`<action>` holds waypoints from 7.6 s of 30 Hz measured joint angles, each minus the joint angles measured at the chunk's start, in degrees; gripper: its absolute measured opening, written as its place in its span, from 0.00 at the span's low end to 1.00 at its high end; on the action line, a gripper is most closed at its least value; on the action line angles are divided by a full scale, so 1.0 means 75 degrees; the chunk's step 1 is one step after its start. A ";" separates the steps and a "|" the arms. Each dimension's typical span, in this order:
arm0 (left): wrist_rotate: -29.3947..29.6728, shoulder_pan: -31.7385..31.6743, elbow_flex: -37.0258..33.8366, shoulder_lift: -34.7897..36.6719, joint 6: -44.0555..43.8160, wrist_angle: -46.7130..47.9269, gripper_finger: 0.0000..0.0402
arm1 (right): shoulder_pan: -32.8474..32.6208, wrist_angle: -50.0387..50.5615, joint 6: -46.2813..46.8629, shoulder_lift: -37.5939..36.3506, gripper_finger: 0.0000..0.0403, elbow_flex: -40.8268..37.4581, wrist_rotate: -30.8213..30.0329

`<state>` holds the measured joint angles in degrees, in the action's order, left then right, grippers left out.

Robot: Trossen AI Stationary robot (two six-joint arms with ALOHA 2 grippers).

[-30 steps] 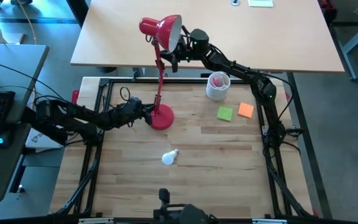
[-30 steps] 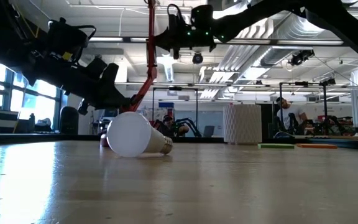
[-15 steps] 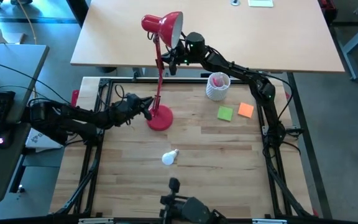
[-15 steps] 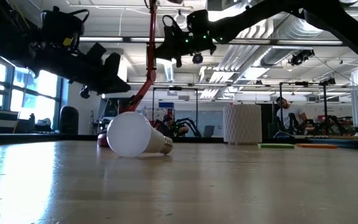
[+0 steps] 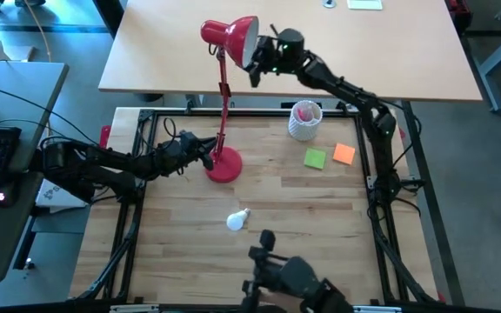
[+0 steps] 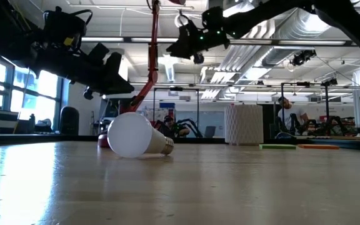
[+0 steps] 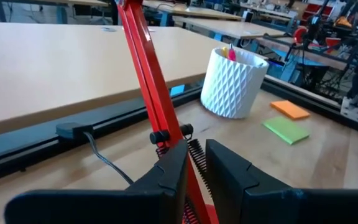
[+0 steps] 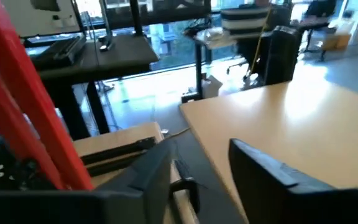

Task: Screw lightbulb
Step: Adjust the red lamp

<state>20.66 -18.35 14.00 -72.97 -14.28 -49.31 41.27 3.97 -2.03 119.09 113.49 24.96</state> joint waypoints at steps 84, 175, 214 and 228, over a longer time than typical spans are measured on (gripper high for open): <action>-0.0722 -0.0309 0.0067 0.0009 -0.0347 0.0400 0.13 | -0.0606 -0.2562 0.0007 0.2444 0.74 0.2626 0.3262; -0.0862 -0.0143 0.0067 0.0017 -0.0469 0.1155 0.13 | -0.1820 0.1691 -0.5220 0.1824 0.30 0.2149 0.2357; -0.0865 -0.0152 0.0052 0.0131 -0.0114 0.0890 0.13 | -0.1432 0.0182 -0.2979 0.1455 0.72 0.2101 0.2514; -0.0849 -0.0157 0.0055 0.0131 -0.0119 0.1132 0.13 | -0.1477 0.1476 -0.3208 0.0594 0.72 0.2105 0.2510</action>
<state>14.30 -19.53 14.41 -71.99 -15.18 -40.81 30.20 15.03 -26.09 123.55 129.28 43.78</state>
